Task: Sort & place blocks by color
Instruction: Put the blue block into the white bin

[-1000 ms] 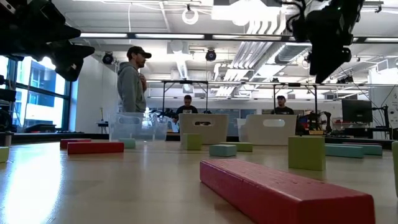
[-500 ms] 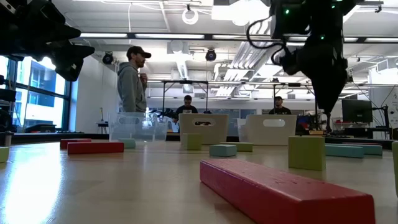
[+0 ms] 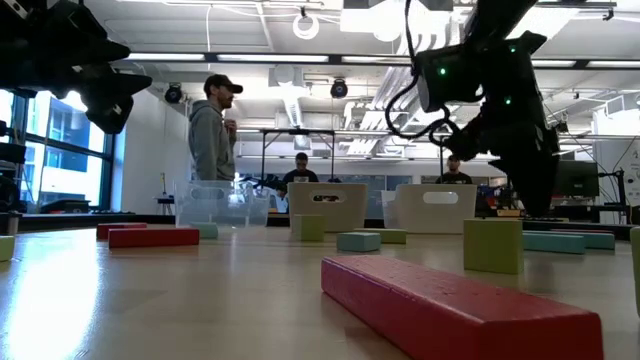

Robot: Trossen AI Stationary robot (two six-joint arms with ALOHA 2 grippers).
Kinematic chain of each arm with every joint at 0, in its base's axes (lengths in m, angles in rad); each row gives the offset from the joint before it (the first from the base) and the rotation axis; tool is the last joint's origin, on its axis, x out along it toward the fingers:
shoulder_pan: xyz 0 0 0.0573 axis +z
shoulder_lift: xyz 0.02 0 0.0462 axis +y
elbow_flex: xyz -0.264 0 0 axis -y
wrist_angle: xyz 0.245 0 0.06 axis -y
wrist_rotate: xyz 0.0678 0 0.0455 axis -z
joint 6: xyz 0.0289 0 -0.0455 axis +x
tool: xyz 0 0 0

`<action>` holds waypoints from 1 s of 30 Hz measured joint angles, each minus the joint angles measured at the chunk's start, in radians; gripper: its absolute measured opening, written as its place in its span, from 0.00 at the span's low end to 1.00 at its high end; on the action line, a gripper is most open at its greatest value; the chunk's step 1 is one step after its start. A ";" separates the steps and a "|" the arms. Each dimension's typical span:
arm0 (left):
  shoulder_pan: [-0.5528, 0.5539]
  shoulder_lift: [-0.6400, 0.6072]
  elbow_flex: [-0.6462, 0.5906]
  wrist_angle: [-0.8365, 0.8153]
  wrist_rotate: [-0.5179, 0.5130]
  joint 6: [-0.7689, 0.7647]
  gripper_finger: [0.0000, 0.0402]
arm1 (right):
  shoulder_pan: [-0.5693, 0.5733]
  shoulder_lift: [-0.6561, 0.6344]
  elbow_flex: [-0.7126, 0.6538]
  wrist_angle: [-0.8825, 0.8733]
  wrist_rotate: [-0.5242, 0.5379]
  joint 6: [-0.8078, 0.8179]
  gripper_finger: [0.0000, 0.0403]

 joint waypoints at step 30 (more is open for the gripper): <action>0.000 0.000 0.000 0.004 0.000 -0.003 0.46 | -0.028 0.052 -0.100 0.144 -0.054 -0.132 0.58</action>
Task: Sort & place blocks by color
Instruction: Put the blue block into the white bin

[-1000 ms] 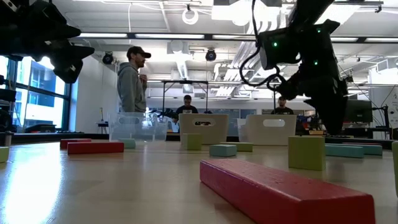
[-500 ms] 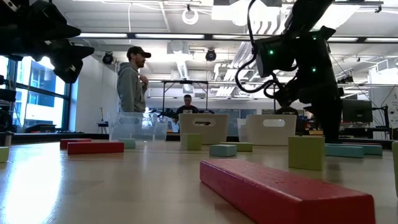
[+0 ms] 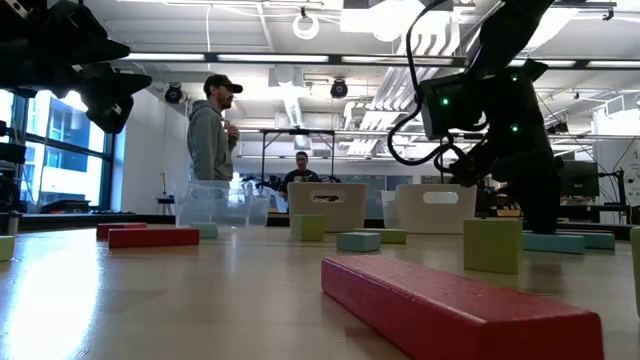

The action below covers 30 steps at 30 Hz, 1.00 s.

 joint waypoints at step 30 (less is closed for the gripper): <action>0.000 0.000 0.000 0.019 -0.081 -0.274 0.46 | 0.002 0.005 0.155 -0.008 -0.076 0.090 0.25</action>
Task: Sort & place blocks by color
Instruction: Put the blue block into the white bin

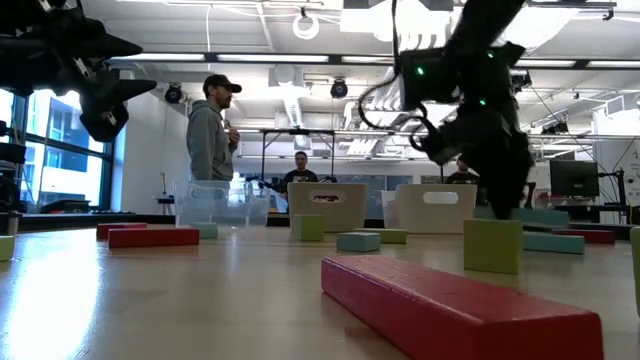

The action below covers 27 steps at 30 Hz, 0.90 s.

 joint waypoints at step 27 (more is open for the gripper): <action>0.000 0.000 0.000 0.004 -0.028 -0.074 0.46 | -0.231 -0.003 0.439 0.047 0.285 -0.292 0.25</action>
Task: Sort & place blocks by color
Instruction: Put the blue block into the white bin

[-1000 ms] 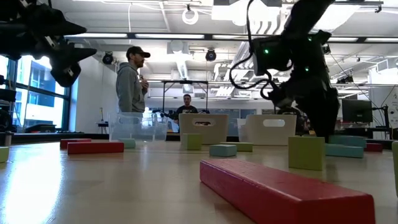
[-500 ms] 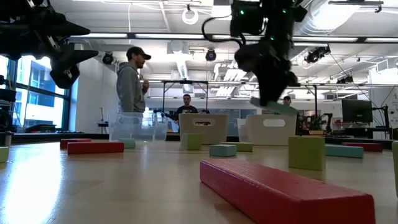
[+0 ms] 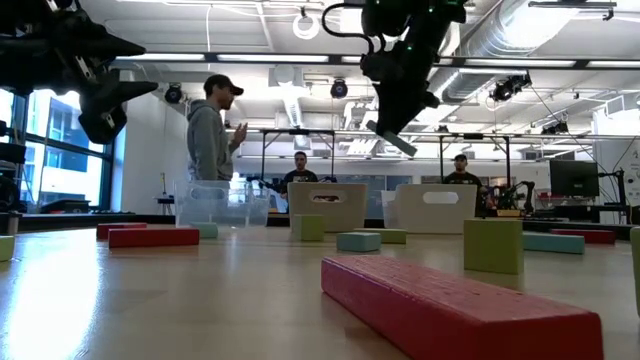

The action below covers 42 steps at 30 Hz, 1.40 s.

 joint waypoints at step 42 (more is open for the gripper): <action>0.000 0.000 0.000 0.012 -0.229 -0.123 0.46 | -0.371 0.000 -0.297 0.219 -0.117 0.038 0.26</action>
